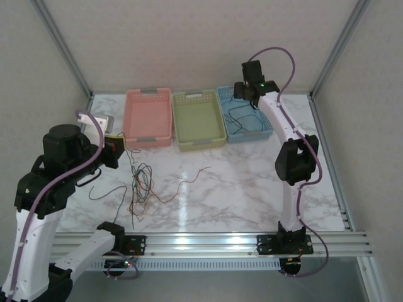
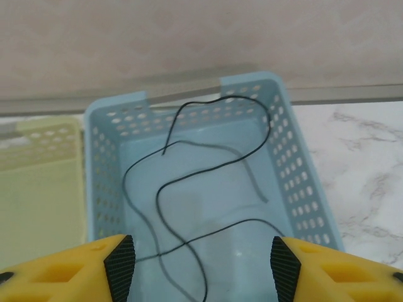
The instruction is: Untangle the cables
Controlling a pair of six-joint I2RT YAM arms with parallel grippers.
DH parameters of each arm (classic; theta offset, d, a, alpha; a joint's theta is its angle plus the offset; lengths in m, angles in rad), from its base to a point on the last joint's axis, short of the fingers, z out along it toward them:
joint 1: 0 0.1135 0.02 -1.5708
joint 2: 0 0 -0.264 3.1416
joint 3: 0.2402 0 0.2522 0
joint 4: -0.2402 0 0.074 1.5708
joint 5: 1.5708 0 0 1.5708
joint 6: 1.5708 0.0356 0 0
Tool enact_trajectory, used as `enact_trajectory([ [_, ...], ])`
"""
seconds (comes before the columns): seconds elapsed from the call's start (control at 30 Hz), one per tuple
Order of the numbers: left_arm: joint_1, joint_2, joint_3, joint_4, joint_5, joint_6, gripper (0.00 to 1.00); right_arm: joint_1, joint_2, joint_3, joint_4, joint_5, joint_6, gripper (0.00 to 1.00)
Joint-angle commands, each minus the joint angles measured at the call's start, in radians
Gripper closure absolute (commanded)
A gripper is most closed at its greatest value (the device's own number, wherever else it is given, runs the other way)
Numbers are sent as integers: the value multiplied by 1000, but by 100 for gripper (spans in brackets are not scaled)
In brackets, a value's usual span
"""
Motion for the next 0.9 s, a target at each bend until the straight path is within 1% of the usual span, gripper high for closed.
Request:
enact_trajectory([
  [0.0,-10,6,5,52,74,-21,100,79,-179,-90,36,-110,-64,38],
  [0.07,-10,15,1,61,110,-22,100,121,-277,-197,96,-147,-86,38],
  [0.13,-9,25,3,68,140,-20,100,159,-396,-315,151,-230,-110,38],
  [0.2,-10,31,0,76,160,-18,100,185,-496,-420,201,-283,-121,38],
  [0.3,-9,42,-1,91,202,-16,100,201,-644,-570,268,-419,-126,39],
  [0.43,-10,58,2,121,302,-21,100,205,-806,-749,372,-618,-110,40],
  [0.53,-9,74,14,138,364,-26,100,210,-856,-811,392,-736,-115,41],
  [0.67,-10,97,31,149,433,-25,100,239,-865,-847,388,-856,-145,43],
  [0.77,-10,118,47,155,469,-29,100,282,-842,-866,397,-882,-179,43],
  [0.87,-10,133,72,158,467,-38,100,307,-799,-872,401,-888,-192,43],
])
